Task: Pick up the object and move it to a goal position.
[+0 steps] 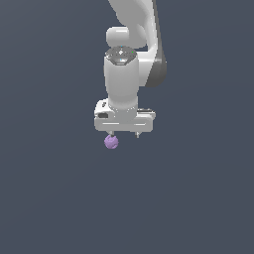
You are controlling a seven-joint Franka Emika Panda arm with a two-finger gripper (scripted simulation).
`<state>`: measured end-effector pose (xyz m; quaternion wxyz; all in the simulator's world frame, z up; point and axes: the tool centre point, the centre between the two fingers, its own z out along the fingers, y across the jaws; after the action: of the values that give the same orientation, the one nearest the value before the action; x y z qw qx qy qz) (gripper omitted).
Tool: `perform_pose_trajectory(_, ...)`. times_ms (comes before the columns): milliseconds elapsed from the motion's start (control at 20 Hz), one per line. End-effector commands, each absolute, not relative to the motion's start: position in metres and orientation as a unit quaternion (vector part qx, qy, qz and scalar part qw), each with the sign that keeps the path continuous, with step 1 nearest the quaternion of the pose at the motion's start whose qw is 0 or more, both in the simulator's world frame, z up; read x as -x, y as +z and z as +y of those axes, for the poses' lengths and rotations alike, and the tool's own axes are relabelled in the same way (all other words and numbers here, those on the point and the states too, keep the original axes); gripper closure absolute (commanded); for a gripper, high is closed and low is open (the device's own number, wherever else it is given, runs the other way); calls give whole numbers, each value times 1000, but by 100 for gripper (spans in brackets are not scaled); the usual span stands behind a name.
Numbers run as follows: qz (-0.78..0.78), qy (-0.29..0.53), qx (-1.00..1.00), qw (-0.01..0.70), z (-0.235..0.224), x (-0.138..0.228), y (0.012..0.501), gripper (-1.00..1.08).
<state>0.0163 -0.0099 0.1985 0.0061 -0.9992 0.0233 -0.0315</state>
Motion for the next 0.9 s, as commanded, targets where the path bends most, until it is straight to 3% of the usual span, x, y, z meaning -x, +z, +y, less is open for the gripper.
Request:
perform_pose_trajectory(0,23,-31,999,6,-10,-16,198,-92)
perform_pose_trajectory(850,-80,-21,997,0,-36,2,161,-92)
